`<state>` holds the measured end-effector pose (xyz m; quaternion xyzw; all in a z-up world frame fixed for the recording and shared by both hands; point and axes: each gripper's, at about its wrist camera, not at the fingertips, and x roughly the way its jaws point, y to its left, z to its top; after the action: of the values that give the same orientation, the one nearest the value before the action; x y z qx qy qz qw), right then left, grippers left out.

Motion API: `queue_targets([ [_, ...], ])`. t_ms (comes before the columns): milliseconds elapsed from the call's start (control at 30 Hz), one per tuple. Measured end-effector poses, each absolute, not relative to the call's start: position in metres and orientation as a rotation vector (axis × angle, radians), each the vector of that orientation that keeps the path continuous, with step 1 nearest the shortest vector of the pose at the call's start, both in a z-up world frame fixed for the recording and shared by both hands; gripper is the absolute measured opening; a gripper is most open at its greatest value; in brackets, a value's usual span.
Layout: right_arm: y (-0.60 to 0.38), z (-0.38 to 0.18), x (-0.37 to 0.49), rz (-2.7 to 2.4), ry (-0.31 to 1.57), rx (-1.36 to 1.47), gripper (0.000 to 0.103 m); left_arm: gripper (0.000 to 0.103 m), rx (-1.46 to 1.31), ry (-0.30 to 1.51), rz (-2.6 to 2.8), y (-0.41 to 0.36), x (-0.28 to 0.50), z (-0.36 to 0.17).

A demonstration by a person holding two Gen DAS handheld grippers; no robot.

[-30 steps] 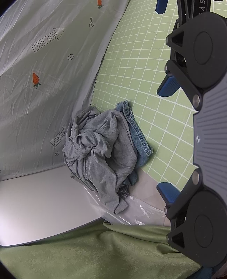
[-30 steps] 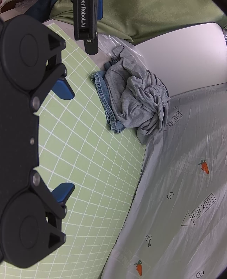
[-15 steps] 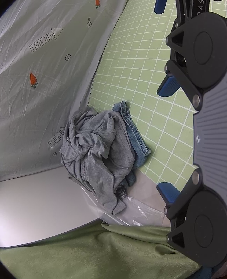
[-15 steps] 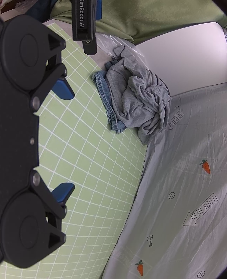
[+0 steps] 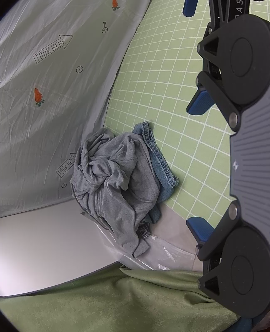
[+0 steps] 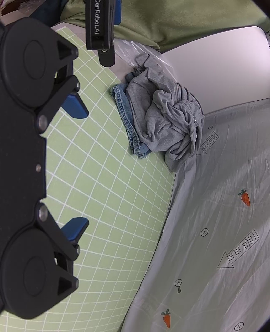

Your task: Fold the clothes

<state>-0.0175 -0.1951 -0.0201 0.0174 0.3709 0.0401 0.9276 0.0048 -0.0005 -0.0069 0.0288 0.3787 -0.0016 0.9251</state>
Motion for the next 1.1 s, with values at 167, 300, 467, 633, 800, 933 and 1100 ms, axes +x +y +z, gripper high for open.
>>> queue_targets([
  [167, -0.195, -0.02, -0.017, 0.083, 0.761, 0.035, 0.103, 0.103, 0.06, 0.78, -0.005, -0.001, 0.004, -0.007],
  [300, -0.195, -0.021, -0.017, 0.084, 0.763, 0.036, 0.103, 0.103, 0.06, 0.783, -0.005, -0.001, 0.004, -0.007],
  [467, -0.195, -0.021, -0.017, 0.082, 0.767, 0.038, 0.103, 0.103, 0.06, 0.787, -0.005, -0.001, 0.004, -0.007],
  [633, -0.195, -0.022, -0.017, 0.079, 0.771, 0.042, 0.102, 0.103, 0.06, 0.794, -0.006, -0.001, 0.006, -0.008],
  [800, -0.196, -0.023, -0.015, 0.077, 0.776, 0.044, 0.102, 0.103, 0.059, 0.8, -0.009, -0.001, 0.008, -0.01],
  [933, -0.196, -0.024, -0.013, 0.074, 0.781, 0.043, 0.102, 0.103, 0.053, 0.807, -0.013, -0.001, 0.012, -0.011],
  [1100, -0.195, -0.026, -0.009, 0.078, 0.787, 0.038, 0.102, 0.103, 0.05, 0.807, -0.02, -0.002, 0.018, -0.012],
])
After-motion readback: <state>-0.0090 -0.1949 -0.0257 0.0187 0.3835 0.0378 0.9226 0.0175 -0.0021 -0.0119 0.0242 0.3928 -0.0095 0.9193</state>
